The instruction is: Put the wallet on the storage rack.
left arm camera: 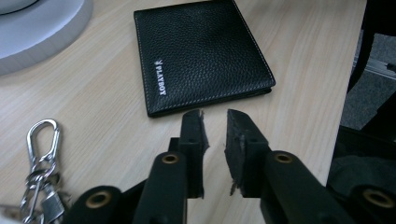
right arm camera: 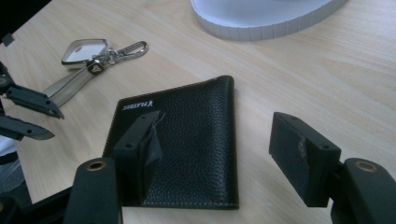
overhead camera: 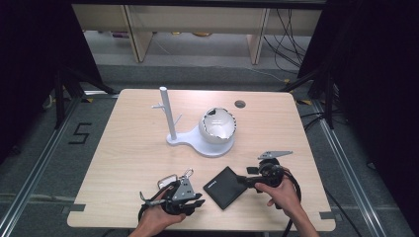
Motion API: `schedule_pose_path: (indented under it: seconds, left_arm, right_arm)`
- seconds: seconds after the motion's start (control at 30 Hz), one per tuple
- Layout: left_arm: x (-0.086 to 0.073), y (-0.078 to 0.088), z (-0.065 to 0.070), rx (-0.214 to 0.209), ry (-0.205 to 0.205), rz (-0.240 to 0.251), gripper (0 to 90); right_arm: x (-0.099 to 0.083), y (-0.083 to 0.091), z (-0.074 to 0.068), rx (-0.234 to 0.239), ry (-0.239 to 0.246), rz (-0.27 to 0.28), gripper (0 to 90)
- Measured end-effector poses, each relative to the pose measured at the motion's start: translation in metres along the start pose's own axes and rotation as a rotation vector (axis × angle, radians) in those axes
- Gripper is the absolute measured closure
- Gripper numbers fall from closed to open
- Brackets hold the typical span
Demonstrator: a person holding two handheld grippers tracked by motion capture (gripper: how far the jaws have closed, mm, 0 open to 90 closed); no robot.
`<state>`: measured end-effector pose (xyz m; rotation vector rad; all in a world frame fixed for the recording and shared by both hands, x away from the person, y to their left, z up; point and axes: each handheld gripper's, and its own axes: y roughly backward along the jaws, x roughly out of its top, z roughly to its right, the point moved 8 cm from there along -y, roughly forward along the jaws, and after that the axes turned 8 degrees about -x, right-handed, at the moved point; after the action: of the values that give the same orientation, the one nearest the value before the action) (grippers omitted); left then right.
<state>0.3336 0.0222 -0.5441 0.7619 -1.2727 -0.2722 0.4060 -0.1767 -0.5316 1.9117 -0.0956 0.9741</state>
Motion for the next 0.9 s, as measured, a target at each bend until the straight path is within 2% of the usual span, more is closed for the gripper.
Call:
schedule_pose_path:
  seconds: [0.2,0.23,0.33,0.37,0.5,0.53,0.6,0.63,0.7,0.73,0.9]
  left_arm:
    - [0.004,-0.015,0.0,-0.007,-0.01,-0.017,87.4]
    - [0.005,-0.017,0.001,-0.019,-0.018,-0.022,88.4]
    - [0.007,-0.024,0.002,-0.03,-0.016,-0.028,89.0]
    - [0.008,-0.027,0.002,-0.03,-0.011,-0.033,89.0]
    - [0.009,-0.033,0.002,-0.03,-0.019,-0.048,89.0]
    - [0.009,-0.035,0.003,-0.038,-0.01,-0.047,89.0]
    - [0.009,-0.037,0.002,-0.036,-0.014,-0.056,89.0]
    - [0.009,-0.038,0.002,-0.032,-0.017,-0.06,89.0]
    - [0.008,-0.039,0.003,-0.04,-0.025,-0.079,89.0]
    - [0.009,-0.041,0.004,-0.039,-0.016,-0.073,89.0]
    - [0.008,-0.043,0.005,-0.036,-0.022,-0.091,88.9]
  right_arm:
    - [0.0,-0.011,-0.002,-0.003,0.014,-0.03,37.1]
    - [0.0,-0.012,-0.002,-0.002,0.011,-0.036,37.4]
    - [0.0,-0.016,-0.004,0.011,0.0,-0.047,37.9]
    - [0.0,-0.017,-0.002,-0.002,0.015,-0.046,38.1]
    - [0.0,-0.021,-0.004,0.007,0.013,-0.06,39.6]
    - [0.001,-0.023,-0.004,0.007,0.014,-0.064,39.6]
    - [0.001,-0.025,-0.003,0.005,0.012,-0.069,39.7]
    - [0.001,-0.026,-0.004,0.021,0.007,-0.072,39.9]
    - [0.001,-0.027,-0.003,0.006,0.005,-0.076,40.4]
    - [0.001,-0.028,-0.004,0.023,0.004,-0.077,40.6]
    - [0.001,-0.032,-0.003,0.032,-0.017,-0.087,42.4]
